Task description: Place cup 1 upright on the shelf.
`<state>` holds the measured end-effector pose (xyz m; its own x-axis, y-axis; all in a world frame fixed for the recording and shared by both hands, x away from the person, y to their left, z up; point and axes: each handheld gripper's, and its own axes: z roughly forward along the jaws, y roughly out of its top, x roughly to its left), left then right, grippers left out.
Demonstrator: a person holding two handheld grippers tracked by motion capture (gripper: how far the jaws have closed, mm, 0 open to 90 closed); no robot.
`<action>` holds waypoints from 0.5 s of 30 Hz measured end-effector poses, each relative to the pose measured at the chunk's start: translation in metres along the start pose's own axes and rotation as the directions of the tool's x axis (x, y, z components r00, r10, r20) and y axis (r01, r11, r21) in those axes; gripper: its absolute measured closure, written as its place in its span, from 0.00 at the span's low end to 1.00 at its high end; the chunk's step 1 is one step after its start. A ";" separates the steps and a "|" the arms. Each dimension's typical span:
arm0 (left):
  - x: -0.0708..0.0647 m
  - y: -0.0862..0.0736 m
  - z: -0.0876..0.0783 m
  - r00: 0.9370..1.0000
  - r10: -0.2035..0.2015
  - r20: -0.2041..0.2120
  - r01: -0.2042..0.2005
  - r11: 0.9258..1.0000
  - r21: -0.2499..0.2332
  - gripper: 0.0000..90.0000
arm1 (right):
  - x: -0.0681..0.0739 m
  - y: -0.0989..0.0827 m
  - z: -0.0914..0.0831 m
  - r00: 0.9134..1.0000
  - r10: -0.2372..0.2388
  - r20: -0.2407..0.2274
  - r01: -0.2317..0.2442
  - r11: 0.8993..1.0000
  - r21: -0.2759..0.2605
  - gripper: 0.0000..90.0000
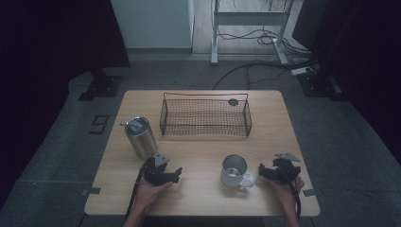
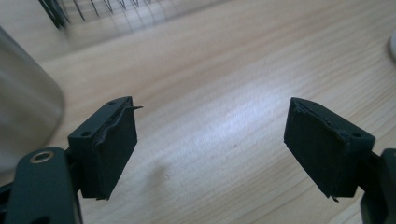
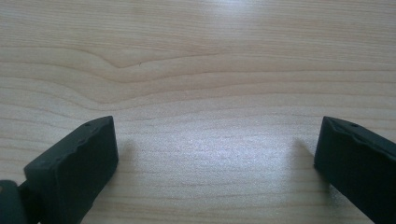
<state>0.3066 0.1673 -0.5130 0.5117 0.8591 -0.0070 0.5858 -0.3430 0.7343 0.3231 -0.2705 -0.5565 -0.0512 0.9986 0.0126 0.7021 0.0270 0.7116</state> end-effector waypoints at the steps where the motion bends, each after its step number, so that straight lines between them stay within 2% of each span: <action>1: 0.001 0.002 -0.003 1.000 -0.003 0.001 0.003 1.000 -0.011 0.19 | 0.000 0.000 0.000 1.000 -0.001 0.000 0.001 1.000 0.000 0.00; 6: 0.006 0.010 -0.019 1.000 -0.013 -0.019 0.012 0.998 -0.063 0.20 | 0.000 0.000 0.000 1.000 -0.002 -0.001 0.002 1.000 0.000 0.00; 11: 0.013 0.014 -0.032 0.999 -0.023 -0.049 0.018 0.996 -0.091 0.20 | 0.000 0.000 0.000 1.000 -0.003 -0.002 0.003 1.000 0.000 0.00; 15: 0.018 0.016 -0.037 0.998 -0.030 -0.057 0.025 0.995 -0.099 0.20 | 0.000 0.000 0.000 1.000 -0.004 -0.003 0.004 1.000 0.000 0.00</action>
<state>0.3018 0.1910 -0.4757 0.4567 0.8895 0.0098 0.5330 -0.2824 0.7976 0.3231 -0.2704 -0.5565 -0.0561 0.9984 0.0121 0.7016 0.0308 0.7119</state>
